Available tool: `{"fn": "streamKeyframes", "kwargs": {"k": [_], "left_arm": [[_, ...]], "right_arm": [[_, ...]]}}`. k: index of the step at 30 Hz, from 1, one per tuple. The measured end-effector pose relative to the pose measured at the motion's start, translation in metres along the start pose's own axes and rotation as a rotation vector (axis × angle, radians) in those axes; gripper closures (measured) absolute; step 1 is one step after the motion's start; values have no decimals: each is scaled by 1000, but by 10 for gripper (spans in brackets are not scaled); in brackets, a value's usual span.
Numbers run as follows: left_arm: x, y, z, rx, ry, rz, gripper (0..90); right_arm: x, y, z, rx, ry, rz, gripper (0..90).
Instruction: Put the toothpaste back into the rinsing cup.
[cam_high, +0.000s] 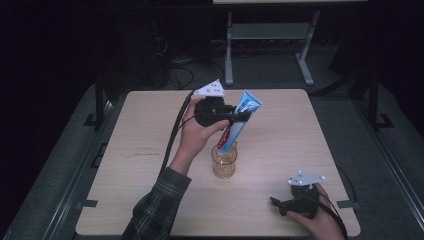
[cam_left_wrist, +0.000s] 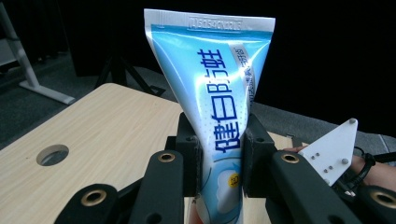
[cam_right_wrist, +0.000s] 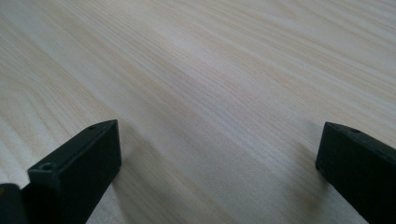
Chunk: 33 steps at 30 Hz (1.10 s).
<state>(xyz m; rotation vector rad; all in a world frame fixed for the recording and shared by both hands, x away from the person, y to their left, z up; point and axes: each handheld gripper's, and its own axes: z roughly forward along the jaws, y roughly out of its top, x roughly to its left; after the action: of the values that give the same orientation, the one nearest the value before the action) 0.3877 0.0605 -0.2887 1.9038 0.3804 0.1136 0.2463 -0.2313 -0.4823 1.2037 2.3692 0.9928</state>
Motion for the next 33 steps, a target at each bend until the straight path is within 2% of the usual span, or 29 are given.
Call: {"fn": "streamKeyframes", "kwargs": {"k": [4, 14, 33], "left_arm": [[1, -3, 4, 4, -3, 6, 724], [7, -20, 10, 16, -7, -14, 724], [13, -44, 13, 42, -4, -38, 723]], "right_arm": [[0, 0, 0, 0, 0, 0, 0], [0, 0, 0, 1, 0, -4, 0], [0, 0, 0, 1, -1, -4, 0]]}}
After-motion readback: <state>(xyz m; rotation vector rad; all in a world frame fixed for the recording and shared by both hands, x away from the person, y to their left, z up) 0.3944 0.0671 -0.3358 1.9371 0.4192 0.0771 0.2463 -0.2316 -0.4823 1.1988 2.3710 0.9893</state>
